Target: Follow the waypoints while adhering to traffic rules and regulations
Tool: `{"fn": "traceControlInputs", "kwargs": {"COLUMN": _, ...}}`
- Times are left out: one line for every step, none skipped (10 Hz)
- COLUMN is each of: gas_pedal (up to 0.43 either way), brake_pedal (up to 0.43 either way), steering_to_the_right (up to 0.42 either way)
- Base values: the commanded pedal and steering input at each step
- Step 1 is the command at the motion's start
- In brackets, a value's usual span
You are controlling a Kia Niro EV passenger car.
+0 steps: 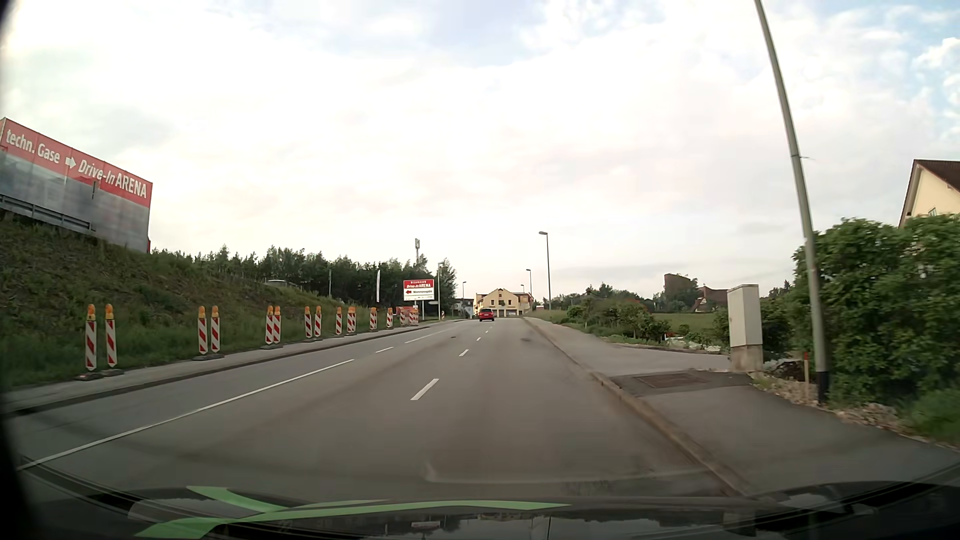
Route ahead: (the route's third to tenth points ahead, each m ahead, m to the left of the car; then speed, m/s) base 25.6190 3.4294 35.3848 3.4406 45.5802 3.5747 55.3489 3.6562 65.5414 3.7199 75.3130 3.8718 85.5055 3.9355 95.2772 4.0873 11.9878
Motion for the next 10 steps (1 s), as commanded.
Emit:
{"fn": "traceControlInputs", "kwargs": {"gas_pedal": 0.220, "brake_pedal": 0.000, "steering_to_the_right": 0.000}}
{"fn": "traceControlInputs", "kwargs": {"gas_pedal": 0.220, "brake_pedal": 0.000, "steering_to_the_right": 0.001}}
{"fn": "traceControlInputs", "kwargs": {"gas_pedal": 0.220, "brake_pedal": 0.000, "steering_to_the_right": 0.000}}
{"fn": "traceControlInputs", "kwargs": {"gas_pedal": 0.220, "brake_pedal": 0.000, "steering_to_the_right": -0.001}}
{"fn": "traceControlInputs", "kwargs": {"gas_pedal": 0.220, "brake_pedal": 0.000, "steering_to_the_right": -0.003}}
{"fn": "traceControlInputs", "kwargs": {"gas_pedal": 0.220, "brake_pedal": 0.000, "steering_to_the_right": -0.009}}
{"fn": "traceControlInputs", "kwargs": {"gas_pedal": 0.220, "brake_pedal": 0.000, "steering_to_the_right": -0.011}}
{"fn": "traceControlInputs", "kwargs": {"gas_pedal": 0.220, "brake_pedal": 0.000, "steering_to_the_right": -0.011}}
{"fn": "traceControlInputs", "kwargs": {"gas_pedal": 0.220, "brake_pedal": 0.000, "steering_to_the_right": -0.010}}
{"fn": "traceControlInputs", "kwargs": {"gas_pedal": 0.220, "brake_pedal": 0.000, "steering_to_the_right": -0.009}}
